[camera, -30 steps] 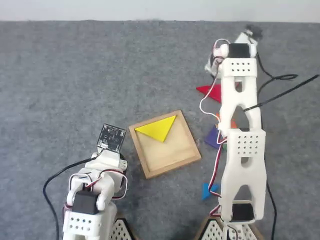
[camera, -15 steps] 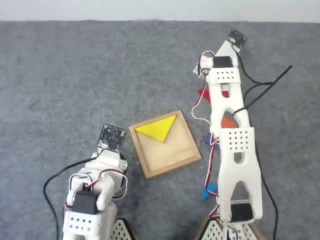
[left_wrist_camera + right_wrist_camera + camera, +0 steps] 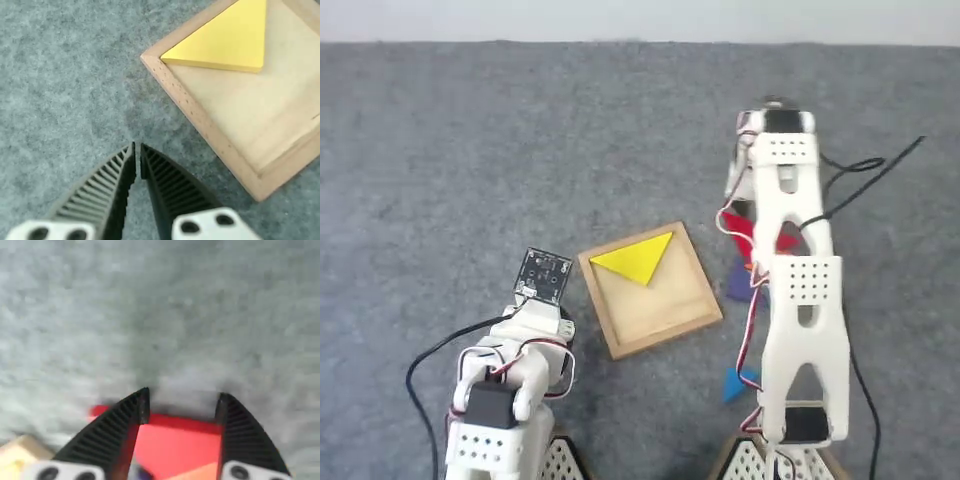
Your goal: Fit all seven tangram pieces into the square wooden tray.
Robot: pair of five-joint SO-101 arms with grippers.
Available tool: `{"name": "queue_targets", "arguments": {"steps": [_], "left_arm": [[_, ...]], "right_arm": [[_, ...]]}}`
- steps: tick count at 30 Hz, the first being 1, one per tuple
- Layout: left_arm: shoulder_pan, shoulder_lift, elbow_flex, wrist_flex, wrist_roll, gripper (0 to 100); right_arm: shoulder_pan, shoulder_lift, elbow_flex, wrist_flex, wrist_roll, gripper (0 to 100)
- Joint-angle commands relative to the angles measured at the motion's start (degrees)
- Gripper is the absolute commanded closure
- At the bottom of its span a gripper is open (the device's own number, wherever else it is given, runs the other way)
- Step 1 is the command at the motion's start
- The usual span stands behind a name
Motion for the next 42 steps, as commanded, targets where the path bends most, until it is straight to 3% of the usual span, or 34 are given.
{"name": "queue_targets", "arguments": {"steps": [1, 5, 9, 15, 20, 24, 31, 42], "left_arm": [[-0.4, -1.1, -0.6, 0.3, -0.1, 98], [-0.4, -1.1, -0.6, 0.3, -0.1, 98], [-0.4, -1.1, -0.6, 0.3, -0.1, 98], [-0.4, -1.1, -0.6, 0.3, -0.1, 98], [-0.4, -1.1, -0.6, 0.3, -0.1, 98], [-0.4, -1.1, -0.6, 0.3, -0.1, 98], [-0.4, -1.1, -0.6, 0.3, -0.1, 98], [-0.4, -1.1, -0.6, 0.3, -0.1, 98]], "right_arm": [[4.7, -4.6, -1.0, 2.5, 11.0, 76.0], [3.0, -9.5, -0.7, 2.8, 29.7, 76.0], [1.3, -22.1, 3.5, 2.9, 38.2, 76.0], [-3.3, -44.3, 36.8, 1.2, 57.1, 75.8], [-3.4, -50.3, 58.0, -11.3, 70.8, 75.7], [-3.5, -50.3, 64.2, -16.7, 74.4, 74.2], [-4.1, -49.6, 69.7, -24.6, 73.1, 54.0], [-4.1, -41.5, 70.2, -30.4, 73.1, 53.7]]}}
